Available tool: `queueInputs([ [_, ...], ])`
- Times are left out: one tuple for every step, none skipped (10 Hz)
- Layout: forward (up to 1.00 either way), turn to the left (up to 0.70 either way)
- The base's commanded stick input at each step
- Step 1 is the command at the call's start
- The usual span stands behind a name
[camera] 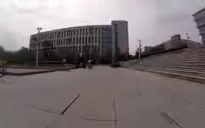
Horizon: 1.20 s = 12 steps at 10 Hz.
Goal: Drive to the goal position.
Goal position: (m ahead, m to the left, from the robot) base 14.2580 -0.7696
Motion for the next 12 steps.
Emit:
queueInputs([
  [1.0, 0.0],
  [1.0, 0.0],
  [1.0, 0.0],
  [1.0, 0.0],
  [1.0, 0.0],
  [1.0, 0.0],
  [1.0, 0.0],
  [1.0, 0.0],
  [1.0, 0.0],
  [1.0, 0.0],
  [1.0, -0.03],
  [1.0, -0.07],
])
